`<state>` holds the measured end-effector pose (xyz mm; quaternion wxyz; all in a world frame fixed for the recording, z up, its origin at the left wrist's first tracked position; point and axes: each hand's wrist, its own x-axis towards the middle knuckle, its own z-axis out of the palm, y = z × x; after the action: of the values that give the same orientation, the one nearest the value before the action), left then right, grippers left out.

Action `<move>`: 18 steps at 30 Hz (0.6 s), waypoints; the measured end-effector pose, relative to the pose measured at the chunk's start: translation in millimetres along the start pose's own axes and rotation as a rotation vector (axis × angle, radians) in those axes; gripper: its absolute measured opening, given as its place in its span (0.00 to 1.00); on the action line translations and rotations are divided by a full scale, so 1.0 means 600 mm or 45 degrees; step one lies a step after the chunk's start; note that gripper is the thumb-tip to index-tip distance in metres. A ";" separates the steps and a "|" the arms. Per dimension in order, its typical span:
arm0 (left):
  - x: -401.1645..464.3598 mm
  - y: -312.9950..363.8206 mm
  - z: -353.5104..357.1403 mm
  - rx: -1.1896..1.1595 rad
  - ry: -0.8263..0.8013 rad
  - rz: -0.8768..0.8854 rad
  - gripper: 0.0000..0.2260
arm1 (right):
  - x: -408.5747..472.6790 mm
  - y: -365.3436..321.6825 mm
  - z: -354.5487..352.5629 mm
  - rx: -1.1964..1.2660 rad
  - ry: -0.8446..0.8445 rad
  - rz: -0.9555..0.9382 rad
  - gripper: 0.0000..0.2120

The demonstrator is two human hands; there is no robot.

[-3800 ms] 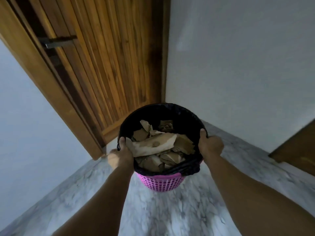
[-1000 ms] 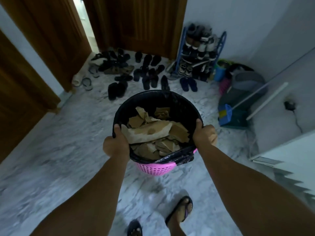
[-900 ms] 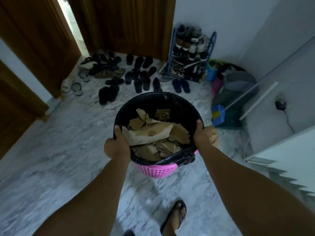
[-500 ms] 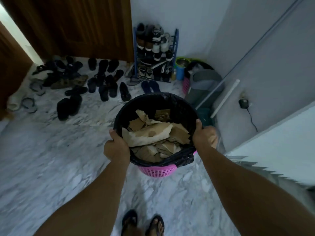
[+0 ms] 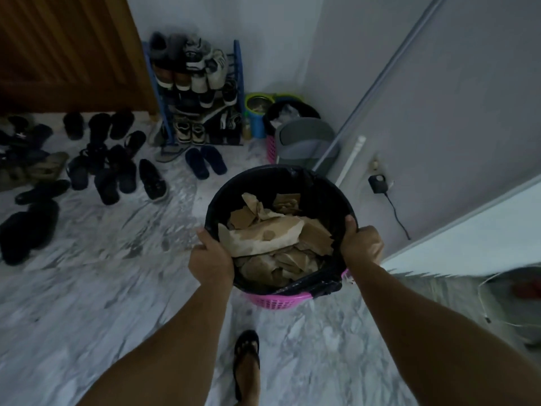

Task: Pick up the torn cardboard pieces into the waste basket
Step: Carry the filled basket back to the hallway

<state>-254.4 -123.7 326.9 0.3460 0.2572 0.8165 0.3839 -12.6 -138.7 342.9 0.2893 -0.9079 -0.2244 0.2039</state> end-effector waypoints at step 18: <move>0.065 -0.088 0.438 0.244 0.034 0.107 0.33 | 0.397 0.167 0.120 -0.236 -0.435 0.125 0.09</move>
<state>-86.7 -9.3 148.1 0.2926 0.3181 0.8425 0.3215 175.0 -55.6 169.5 0.1521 -0.8927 -0.2436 0.3474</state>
